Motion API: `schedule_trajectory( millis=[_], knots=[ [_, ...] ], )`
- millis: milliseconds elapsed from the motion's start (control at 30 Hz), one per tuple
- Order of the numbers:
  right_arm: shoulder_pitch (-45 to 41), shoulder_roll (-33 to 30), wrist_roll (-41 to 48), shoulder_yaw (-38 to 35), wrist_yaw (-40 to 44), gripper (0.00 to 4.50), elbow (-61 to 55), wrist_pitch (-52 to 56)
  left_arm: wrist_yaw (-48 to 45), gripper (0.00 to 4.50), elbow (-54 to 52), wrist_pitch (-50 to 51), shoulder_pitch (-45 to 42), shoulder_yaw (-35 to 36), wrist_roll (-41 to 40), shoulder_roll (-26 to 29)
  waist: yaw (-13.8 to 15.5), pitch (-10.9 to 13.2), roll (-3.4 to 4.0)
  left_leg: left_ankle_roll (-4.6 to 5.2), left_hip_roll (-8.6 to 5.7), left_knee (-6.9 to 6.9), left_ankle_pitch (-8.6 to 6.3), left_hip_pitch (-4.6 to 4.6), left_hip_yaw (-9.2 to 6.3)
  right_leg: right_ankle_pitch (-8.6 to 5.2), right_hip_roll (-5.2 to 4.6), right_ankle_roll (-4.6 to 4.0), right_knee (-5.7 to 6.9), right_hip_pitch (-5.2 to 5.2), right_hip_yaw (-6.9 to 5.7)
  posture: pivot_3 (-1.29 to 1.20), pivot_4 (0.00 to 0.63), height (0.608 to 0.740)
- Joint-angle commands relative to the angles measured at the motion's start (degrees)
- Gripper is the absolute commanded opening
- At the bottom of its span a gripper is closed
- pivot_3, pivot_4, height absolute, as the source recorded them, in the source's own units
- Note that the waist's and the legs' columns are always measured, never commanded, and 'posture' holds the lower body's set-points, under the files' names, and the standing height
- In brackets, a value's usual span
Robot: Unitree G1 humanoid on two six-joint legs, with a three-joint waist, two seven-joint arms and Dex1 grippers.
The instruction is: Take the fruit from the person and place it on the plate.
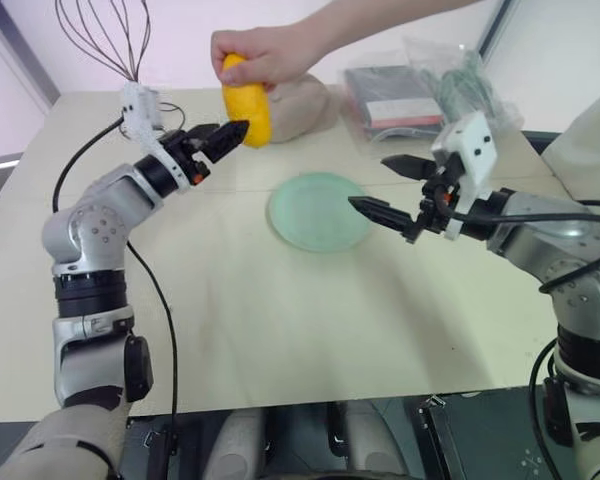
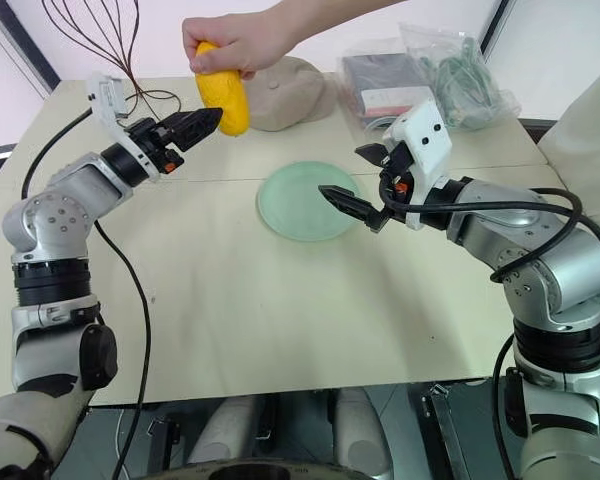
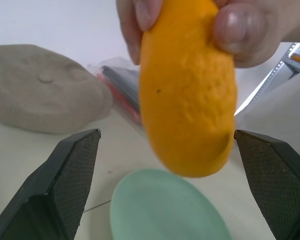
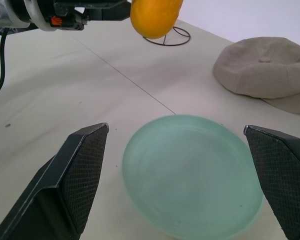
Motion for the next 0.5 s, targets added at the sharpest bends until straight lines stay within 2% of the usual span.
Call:
schedule_trajectory(
  millis=[33, 500],
  knots=[
    [-0.18, -0.23, 0.69, -1.77, -0.64, 4.44, -2.52, -0.23, -1.74, 4.50, -1.63, -0.50, -2.62, -0.28, -0.92, -0.46, 0.00, 0.00, 0.00, 0.00, 0.00, 0.00, 0.00, 0.00, 0.00, 0.00, 0.00, 0.00, 0.00, 0.00, 0.00, 0.00, 0.150, 0.740],
    [0.58, 0.06, 1.44, -2.24, -2.66, 4.44, -3.36, -0.47, -3.62, 4.50, 3.45, -2.80, -5.70, -2.48, 3.17, -1.59, 0.06, 0.00, 0.00, 0.00, -0.03, 0.00, 0.00, 0.00, 0.00, 0.00, 0.01, 0.00, 0.00, 0.00, 0.00, 0.00, 0.150, 0.740]
  ],
)
